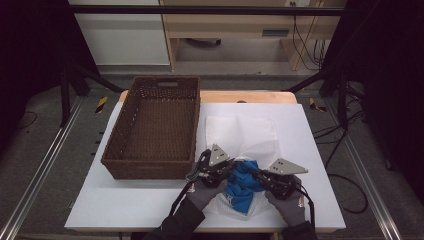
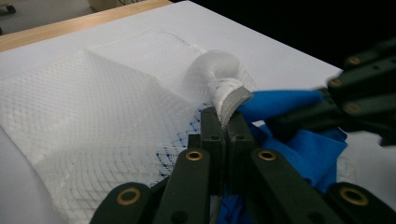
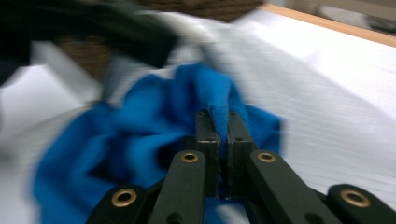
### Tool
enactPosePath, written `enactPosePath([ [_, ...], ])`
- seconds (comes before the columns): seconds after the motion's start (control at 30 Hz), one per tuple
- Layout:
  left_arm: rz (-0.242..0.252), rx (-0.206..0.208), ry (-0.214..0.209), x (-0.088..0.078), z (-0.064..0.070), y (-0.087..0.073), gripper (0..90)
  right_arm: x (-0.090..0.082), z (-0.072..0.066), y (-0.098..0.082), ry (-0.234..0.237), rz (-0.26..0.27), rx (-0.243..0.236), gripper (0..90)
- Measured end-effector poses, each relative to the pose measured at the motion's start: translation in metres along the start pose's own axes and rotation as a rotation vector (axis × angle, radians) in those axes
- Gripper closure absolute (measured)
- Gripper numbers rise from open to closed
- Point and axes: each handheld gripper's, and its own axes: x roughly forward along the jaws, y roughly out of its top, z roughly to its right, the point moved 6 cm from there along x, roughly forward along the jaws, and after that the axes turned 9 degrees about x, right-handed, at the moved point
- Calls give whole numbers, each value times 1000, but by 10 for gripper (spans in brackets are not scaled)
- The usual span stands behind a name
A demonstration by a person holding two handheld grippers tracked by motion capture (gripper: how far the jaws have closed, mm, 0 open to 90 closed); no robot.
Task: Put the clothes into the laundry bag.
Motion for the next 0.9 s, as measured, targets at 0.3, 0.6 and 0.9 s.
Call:
enactPosePath([
  [0.3,27,30,-20,-6,10,11,881,31,-19,-4,-10,-52,-40,868],
  [0.6,9,21,-22,-2,9,1,881,43,-7,-2,-79,-56,30,731],
  [0.9,3,3,-11,-1,3,-3,881,-8,-14,-1,56,32,54,453],
])
